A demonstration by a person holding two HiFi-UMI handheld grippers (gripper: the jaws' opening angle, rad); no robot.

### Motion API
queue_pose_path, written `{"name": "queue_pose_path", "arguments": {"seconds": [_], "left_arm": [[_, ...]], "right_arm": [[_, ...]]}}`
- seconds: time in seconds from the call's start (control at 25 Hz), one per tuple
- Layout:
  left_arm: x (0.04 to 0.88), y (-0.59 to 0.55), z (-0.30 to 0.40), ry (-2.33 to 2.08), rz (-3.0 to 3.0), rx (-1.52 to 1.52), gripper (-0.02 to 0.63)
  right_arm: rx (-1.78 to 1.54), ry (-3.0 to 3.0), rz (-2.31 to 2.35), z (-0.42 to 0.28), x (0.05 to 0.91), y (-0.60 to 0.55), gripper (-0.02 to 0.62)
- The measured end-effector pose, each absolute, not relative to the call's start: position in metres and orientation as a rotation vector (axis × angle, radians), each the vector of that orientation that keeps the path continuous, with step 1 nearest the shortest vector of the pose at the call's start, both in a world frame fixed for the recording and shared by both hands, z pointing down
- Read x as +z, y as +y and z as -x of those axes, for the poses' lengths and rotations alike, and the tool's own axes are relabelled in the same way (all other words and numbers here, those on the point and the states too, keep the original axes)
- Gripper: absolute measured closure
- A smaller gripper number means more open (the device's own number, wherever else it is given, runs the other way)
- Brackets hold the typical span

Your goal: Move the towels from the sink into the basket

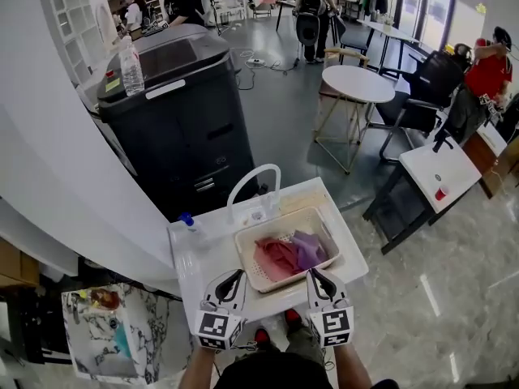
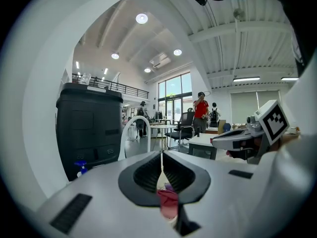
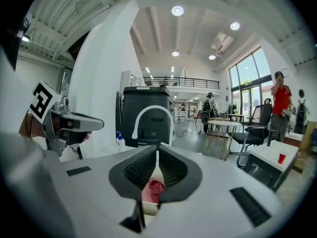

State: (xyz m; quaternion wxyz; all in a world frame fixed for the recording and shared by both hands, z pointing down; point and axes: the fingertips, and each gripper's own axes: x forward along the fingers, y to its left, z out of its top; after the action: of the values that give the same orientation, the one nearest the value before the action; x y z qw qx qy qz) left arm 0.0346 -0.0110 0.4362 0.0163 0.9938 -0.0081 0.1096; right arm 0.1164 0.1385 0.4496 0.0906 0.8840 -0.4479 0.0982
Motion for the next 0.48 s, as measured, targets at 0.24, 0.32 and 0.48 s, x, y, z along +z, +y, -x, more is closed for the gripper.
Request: {"name": "queue_pose_path", "arguments": {"seconds": [0.24, 0.32, 0.48], "left_arm": [[0.431, -0.009, -0.025, -0.018, -3.097, 0.321, 0.589], [0.429, -0.009, -0.023, -0.013, -3.1, 0.315, 0.589], [0.429, -0.01, -0.023, -0.009, -3.105, 0.311, 0.589]], "right_arm": [[0.292, -1.326, -2.632, -0.106, 0.45, 0.142, 0.555], [0.288, -1.326, -2.632, -0.105, 0.45, 0.14, 0.555], [0.281, -1.327, -2.633, -0.104, 0.45, 0.137, 0.555]]}}
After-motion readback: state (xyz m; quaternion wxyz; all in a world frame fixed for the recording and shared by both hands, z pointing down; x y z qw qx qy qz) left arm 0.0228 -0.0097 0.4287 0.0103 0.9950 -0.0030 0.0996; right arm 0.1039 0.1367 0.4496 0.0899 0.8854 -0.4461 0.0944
